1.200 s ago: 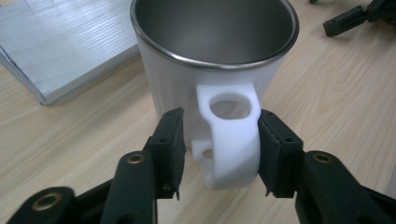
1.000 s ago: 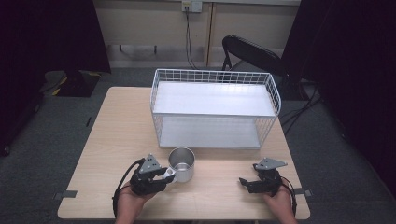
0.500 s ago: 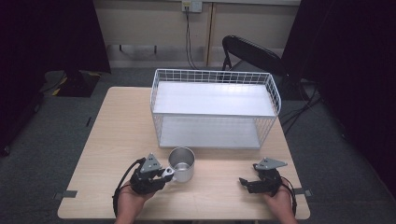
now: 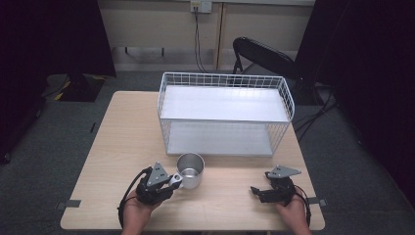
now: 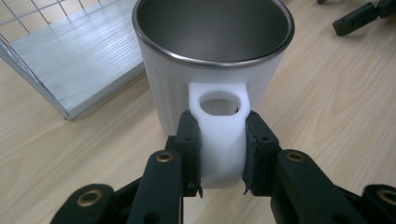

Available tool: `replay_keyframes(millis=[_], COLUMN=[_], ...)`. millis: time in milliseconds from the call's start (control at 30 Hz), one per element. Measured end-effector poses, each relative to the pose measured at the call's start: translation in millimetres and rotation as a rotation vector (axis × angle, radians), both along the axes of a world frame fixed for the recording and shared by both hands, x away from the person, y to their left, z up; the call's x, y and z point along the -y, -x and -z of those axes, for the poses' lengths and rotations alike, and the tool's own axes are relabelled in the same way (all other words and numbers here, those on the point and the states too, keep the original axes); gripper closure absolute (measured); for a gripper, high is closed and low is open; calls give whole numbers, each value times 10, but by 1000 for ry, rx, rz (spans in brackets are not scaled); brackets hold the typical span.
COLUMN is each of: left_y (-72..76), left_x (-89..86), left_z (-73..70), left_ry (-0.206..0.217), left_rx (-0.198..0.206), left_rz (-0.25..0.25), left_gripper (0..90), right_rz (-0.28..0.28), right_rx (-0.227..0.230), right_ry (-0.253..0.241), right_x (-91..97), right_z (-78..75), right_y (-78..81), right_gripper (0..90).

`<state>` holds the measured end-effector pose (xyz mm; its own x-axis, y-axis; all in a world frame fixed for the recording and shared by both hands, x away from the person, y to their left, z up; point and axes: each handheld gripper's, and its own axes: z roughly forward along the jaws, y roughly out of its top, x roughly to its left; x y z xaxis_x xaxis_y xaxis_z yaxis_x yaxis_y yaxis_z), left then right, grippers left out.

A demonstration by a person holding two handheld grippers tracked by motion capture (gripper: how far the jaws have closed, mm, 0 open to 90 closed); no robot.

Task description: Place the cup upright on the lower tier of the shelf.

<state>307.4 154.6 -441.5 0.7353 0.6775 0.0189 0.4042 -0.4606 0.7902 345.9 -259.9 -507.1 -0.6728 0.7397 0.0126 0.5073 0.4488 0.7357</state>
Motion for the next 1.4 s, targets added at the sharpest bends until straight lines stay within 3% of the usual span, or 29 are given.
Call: replay_keyframes(millis=[200, 367, 667, 1400], left_y=[-21, -72, -172, -328], left_x=[-16, -17, 46, 209], left_z=[-60, -99, -162, -263], left_ry=[34, 38, 11, 23], left_rx=[6, 19, 47, 73], left_rz=[-7, -28, -39, -48], left_gripper=[719, 719, 719, 719], right_rz=[0, 0, 0, 0], right_rx=[0, 0, 1, 0], right_ry=[-1, 0, 0, 0], right_x=[0, 0, 0, 0], right_z=[0, 0, 0, 0], right_y=[0, 0, 0, 0], right_gripper=[151, 151, 151, 151])
